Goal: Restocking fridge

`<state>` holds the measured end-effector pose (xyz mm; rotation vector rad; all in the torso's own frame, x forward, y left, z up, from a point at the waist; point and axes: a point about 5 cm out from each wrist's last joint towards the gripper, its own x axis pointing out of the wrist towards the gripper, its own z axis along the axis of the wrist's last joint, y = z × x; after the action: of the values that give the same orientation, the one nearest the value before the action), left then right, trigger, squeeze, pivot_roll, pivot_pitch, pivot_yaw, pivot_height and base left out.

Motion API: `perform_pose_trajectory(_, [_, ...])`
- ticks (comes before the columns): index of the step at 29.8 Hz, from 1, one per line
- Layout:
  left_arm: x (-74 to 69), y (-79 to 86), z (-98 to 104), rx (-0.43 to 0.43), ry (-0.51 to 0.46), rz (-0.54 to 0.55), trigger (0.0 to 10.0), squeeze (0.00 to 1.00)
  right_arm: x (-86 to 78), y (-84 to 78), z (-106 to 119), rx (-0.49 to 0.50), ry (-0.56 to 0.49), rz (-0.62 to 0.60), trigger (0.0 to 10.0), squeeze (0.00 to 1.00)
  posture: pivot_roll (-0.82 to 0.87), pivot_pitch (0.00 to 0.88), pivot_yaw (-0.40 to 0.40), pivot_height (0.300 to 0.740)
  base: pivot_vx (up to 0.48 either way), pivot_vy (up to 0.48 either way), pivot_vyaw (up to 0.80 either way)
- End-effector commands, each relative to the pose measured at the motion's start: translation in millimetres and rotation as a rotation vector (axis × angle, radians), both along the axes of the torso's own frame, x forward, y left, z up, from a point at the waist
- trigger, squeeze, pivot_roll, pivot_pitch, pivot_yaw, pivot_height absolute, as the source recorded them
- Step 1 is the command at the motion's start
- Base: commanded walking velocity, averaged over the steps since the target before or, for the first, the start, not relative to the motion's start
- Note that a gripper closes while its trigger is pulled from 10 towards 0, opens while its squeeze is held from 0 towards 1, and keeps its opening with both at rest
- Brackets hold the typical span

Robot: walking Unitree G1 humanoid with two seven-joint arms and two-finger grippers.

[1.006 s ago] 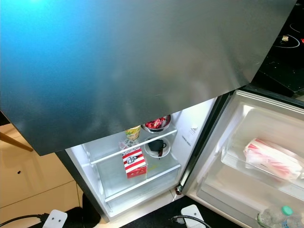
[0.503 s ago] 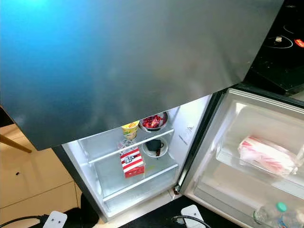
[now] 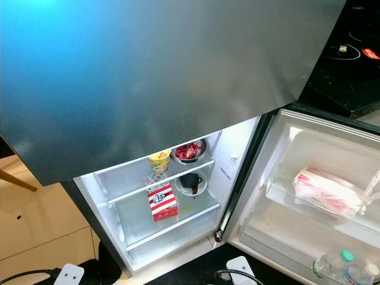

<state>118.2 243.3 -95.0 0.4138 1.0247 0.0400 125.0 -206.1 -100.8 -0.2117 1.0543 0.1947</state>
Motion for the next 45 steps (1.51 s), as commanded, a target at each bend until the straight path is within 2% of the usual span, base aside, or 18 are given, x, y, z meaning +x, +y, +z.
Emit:
perform_pose_trajectory(1, [-6.5,-6.6,-4.1,-0.008,0.030,-0.004,10.0,0.00,-3.7,-1.0,-1.3,0.003,0.014,-0.018,10.0,0.00,-0.05,0.063,-0.048,0.740,0.000,0.000,0.00])
perform_pose_trajectory(24, [-11.2,-6.0,-5.4,-0.006,0.046,0.004,10.0,0.00,-4.4,-1.1,-1.4,0.004,0.014,-0.020,10.0,0.00,-0.06,0.065,-0.049,0.740,0.000,0.000,0.00])
perform_pose_trajectory(35, [-8.8,-0.9,-3.2,-0.006,0.031,0.004,10.0,0.00,-5.8,-0.9,-1.9,0.001,0.017,-0.020,10.0,0.00,-0.06,0.066,-0.050,0.740,0.000,0.000,0.00])
perform_pose_trajectory(45, [-4.8,-4.6,-2.6,-0.012,0.013,-0.006,10.0,0.00,-6.0,-0.9,-2.1,0.000,0.019,-0.021,10.0,0.00,-0.06,0.067,-0.051,0.740,0.000,0.000,0.00])
